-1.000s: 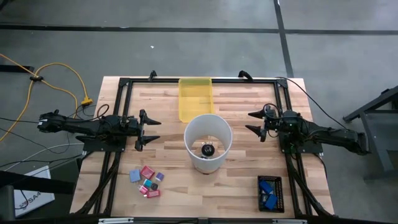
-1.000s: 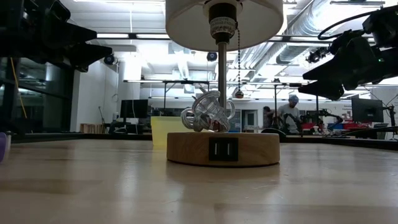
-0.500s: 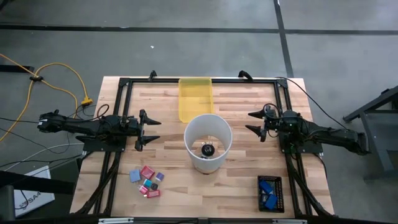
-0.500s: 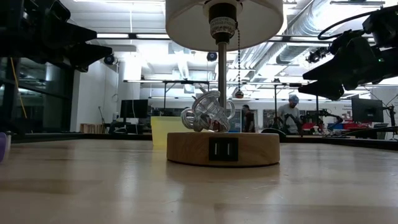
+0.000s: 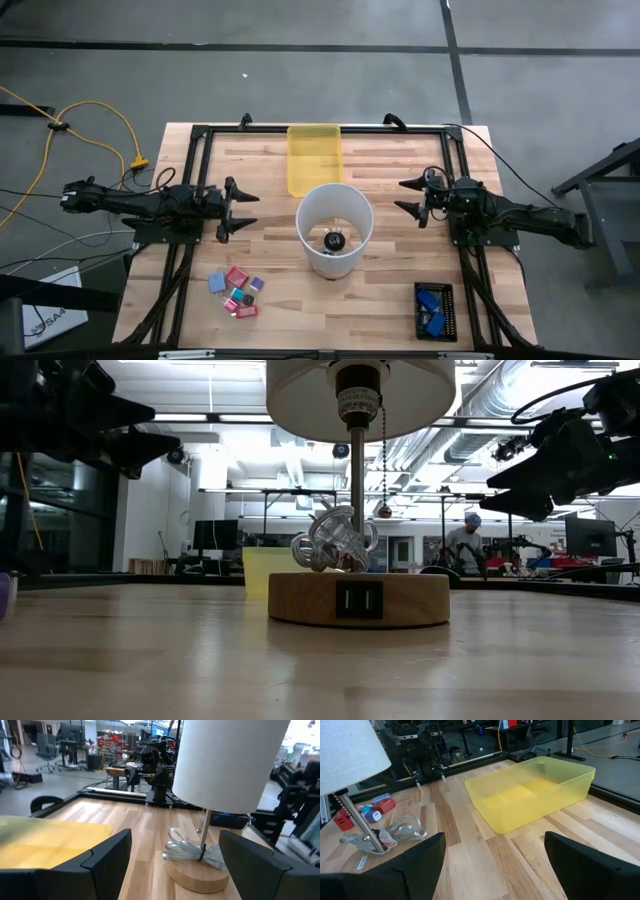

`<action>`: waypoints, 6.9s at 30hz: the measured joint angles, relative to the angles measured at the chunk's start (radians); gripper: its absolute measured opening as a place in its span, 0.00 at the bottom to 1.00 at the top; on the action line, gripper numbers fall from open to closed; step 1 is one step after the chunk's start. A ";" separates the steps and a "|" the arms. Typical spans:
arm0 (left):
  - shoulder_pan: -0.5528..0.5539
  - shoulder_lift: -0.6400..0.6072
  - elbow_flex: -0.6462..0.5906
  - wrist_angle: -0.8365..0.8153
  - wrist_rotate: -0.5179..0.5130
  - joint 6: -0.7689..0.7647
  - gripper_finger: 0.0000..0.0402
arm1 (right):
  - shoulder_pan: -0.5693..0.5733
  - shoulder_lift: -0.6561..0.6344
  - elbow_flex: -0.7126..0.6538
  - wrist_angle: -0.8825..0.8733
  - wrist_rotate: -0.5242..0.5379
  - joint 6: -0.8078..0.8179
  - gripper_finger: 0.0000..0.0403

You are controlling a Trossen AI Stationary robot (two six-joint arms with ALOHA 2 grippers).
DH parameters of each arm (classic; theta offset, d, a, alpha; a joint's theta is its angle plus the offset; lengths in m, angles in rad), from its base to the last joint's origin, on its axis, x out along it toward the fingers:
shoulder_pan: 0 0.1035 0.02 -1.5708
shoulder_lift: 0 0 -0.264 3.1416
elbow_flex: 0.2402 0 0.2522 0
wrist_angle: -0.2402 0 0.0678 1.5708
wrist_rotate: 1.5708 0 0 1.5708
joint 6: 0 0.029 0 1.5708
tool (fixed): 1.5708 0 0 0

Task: Pick & Place Office items
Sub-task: Put the bottom red charger adapter into the yellow bin

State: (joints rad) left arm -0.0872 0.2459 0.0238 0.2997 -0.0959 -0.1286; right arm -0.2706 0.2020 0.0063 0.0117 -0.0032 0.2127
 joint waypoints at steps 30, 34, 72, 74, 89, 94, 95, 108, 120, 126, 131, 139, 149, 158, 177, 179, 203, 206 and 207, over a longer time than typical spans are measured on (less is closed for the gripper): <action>0.000 0.066 0.242 -0.297 -0.005 -0.025 0.73 | 0.000 0.000 0.000 0.003 0.000 0.000 0.81; -0.003 0.126 0.291 -0.315 -0.006 -0.023 0.73 | 0.000 0.000 0.000 0.004 0.000 0.000 0.81; -0.422 0.532 0.706 -0.800 -0.314 -0.227 0.73 | 0.000 0.000 0.000 0.006 0.000 0.000 0.81; -0.443 0.558 0.717 -0.802 -0.322 -0.244 0.73 | 0.000 0.000 0.000 0.006 0.000 0.000 0.81; -0.593 0.660 0.731 -0.856 -0.329 -0.484 0.73 | 0.000 0.000 0.000 0.006 0.000 0.000 0.81; -0.645 0.706 0.805 -0.918 -0.351 -0.494 0.73 | 0.000 0.000 0.000 0.006 0.000 0.000 0.81; -0.653 0.719 0.831 -0.952 -0.360 -0.498 0.73 | 0.000 0.000 0.000 0.006 0.000 0.000 0.81; -0.739 0.931 1.053 -1.112 -0.400 -0.567 0.73 | 0.000 0.000 0.000 0.006 0.000 0.000 0.81; -0.832 1.080 1.117 -1.111 -0.397 -0.705 0.73 | 0.000 0.000 0.000 0.006 0.000 0.000 0.81; -0.845 1.156 1.168 -1.110 -0.389 -0.738 0.73 | 0.000 0.000 0.000 0.006 0.000 0.000 0.81; -0.842 1.229 1.203 -1.111 -0.336 -0.758 0.73 | 0.000 0.000 0.000 0.006 0.000 0.000 0.81; -0.818 1.311 1.222 -1.136 -0.218 -0.849 0.73 | 0.000 0.000 0.000 0.006 0.000 0.000 0.81; -0.851 1.397 1.221 -1.181 -0.206 -0.968 0.73 | 0.000 0.000 0.000 0.006 0.000 0.000 0.81; -0.901 1.453 1.221 -1.166 -0.223 -1.081 0.73 | 0.000 0.000 0.000 0.006 0.000 0.000 0.81; -0.908 1.519 1.217 -1.171 -0.209 -1.074 0.73 | 0.000 0.000 0.000 0.007 0.000 0.000 0.81; -0.908 1.519 1.217 -1.171 -0.209 -1.074 0.73 | 0.000 0.000 0.000 0.006 0.000 0.000 0.81; -0.954 1.541 1.217 -1.114 -0.209 -1.027 0.73 | 0.000 0.000 0.000 0.007 0.000 0.000 0.81; -0.954 1.541 1.217 -1.114 -0.209 -1.027 0.71 | 0.000 0.000 0.000 0.007 0.000 0.000 0.81; -0.954 1.541 1.217 -1.114 -0.209 -1.024 0.70 | 0.000 0.000 0.000 0.007 0.000 0.000 0.81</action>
State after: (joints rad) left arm -1.0416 1.7870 1.2404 -0.8139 -0.3054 -1.1527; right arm -0.2703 0.2017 0.0063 0.0184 -0.0035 0.2127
